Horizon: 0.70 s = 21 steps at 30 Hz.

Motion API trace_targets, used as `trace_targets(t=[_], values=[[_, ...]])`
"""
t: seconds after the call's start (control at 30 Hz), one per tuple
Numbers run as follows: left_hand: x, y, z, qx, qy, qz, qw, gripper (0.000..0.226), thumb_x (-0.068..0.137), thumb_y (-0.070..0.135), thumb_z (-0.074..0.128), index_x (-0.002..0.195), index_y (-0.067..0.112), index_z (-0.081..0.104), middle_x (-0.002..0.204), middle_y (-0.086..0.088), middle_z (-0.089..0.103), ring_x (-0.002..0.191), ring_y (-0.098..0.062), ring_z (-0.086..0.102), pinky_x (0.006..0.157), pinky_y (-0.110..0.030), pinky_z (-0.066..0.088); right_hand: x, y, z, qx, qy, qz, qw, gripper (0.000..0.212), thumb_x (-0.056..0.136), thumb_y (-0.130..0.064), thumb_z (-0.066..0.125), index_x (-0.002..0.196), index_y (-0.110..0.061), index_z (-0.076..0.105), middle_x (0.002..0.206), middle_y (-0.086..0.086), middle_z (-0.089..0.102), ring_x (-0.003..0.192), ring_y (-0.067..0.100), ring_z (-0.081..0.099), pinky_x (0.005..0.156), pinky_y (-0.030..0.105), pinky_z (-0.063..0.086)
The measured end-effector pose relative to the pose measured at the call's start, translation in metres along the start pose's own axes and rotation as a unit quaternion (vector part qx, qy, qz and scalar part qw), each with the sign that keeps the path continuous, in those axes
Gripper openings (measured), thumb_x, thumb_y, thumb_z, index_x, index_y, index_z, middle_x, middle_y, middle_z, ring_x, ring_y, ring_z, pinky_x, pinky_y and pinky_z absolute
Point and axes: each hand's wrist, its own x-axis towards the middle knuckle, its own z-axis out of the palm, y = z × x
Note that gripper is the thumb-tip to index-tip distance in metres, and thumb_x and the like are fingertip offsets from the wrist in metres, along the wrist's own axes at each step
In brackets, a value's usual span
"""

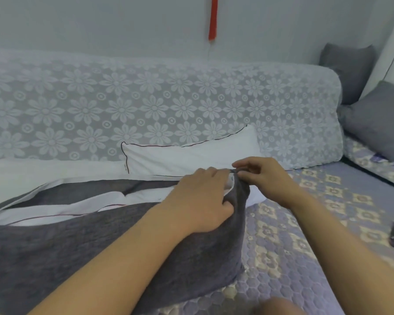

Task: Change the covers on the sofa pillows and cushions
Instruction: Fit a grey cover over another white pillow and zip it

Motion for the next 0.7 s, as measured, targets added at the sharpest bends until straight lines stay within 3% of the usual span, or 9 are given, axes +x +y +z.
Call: trace_targets(t=[0.1,0.2,0.27,0.33,0.43,0.5,0.6,0.67,0.7], values=[[0.018,0.006,0.014,-0.001,-0.005,0.044,0.999,0.031,0.095,0.045,0.054,0.115,0.021,0.051,0.124,-0.003,0.052,0.113,-0.025,0.053,0.091,-0.039,0.045,-0.001,0.005,-0.003,-0.014,0.004,0.022,1.000,0.021,0.095,-0.012,0.066,0.115,-0.016,0.073,0.106,-0.002,0.073,0.099,0.008,0.069,0.080,0.015,0.055],[0.019,-0.003,0.040,-0.020,-0.055,0.028,0.998,0.055,0.093,0.055,0.055,0.137,0.021,0.049,0.134,-0.004,0.052,0.118,-0.027,0.054,0.098,-0.040,0.047,-0.005,0.017,-0.001,-0.055,0.014,0.054,0.997,0.009,0.095,-0.018,0.066,0.095,-0.019,0.075,0.091,-0.001,0.074,0.088,0.014,0.069,0.080,0.028,0.059],[0.017,-0.005,0.055,-0.023,-0.127,0.004,0.992,0.065,0.090,0.064,0.056,0.139,0.021,0.052,0.134,-0.005,0.057,0.115,-0.028,0.057,0.097,-0.042,0.050,-0.007,0.018,0.005,-0.101,0.049,0.002,0.994,0.012,0.094,-0.017,0.067,0.086,-0.024,0.072,0.087,-0.008,0.071,0.085,0.003,0.065,0.079,0.022,0.051],[0.021,-0.002,0.062,-0.020,-0.192,-0.026,0.981,0.067,0.089,0.069,0.055,0.128,0.015,0.059,0.121,-0.008,0.064,0.101,-0.027,0.061,0.086,-0.039,0.051,-0.007,0.008,0.010,-0.098,0.102,-0.067,0.988,0.012,0.094,-0.013,0.067,0.086,-0.020,0.072,0.087,-0.008,0.068,0.084,0.000,0.061,0.073,0.011,0.043],[0.031,-0.004,0.061,-0.043,-0.220,-0.062,0.973,0.073,0.089,0.075,0.051,0.123,0.011,0.061,0.107,-0.010,0.064,0.093,-0.027,0.060,0.085,-0.040,0.050,-0.007,-0.002,0.011,-0.062,0.144,-0.081,0.984,0.012,0.096,-0.011,0.063,0.087,-0.013,0.071,0.087,-0.006,0.068,0.083,0.002,0.059,0.069,0.009,0.041],[0.031,-0.013,0.062,-0.076,-0.199,-0.057,0.975,0.069,0.087,0.077,0.051,0.120,0.017,0.061,0.113,-0.006,0.067,0.097,-0.026,0.063,0.090,-0.042,0.052,-0.008,0.002,0.013,-0.045,0.128,-0.047,0.990,0.014,0.098,-0.013,0.060,0.086,-0.014,0.068,0.087,-0.004,0.067,0.078,0.002,0.058,0.072,0.017,0.043],[0.024,-0.022,0.061,-0.172,-0.062,-0.018,0.983,0.044,0.094,0.058,0.057,0.128,0.030,0.053,0.133,0.004,0.062,0.116,-0.020,0.059,0.099,-0.042,0.049,-0.003,0.011,0.015,-0.083,0.072,0.015,0.994,0.016,0.102,-0.019,0.054,0.089,-0.018,0.064,0.093,0.000,0.064,0.087,0.011,0.059,0.074,0.022,0.041],[0.016,-0.026,0.052,-0.206,0.015,0.006,0.979,0.038,0.098,0.047,0.056,0.133,0.032,0.052,0.141,0.008,0.055,0.126,-0.018,0.052,0.106,-0.042,0.044,0.002,0.005,0.020,-0.170,0.023,0.008,0.985,0.012,0.103,-0.023,0.051,0.101,-0.023,0.063,0.106,-0.002,0.061,0.100,0.016,0.057,0.079,0.022,0.039],[0.010,-0.028,0.044,-0.176,0.042,0.018,0.983,0.027,0.098,0.043,0.054,0.122,0.031,0.057,0.137,0.007,0.055,0.125,-0.019,0.052,0.106,-0.043,0.044,0.004,0.000,0.026,-0.202,0.005,-0.014,0.979,0.016,0.102,-0.027,0.052,0.113,-0.025,0.063,0.115,-0.004,0.060,0.106,0.015,0.055,0.086,0.024,0.040]])
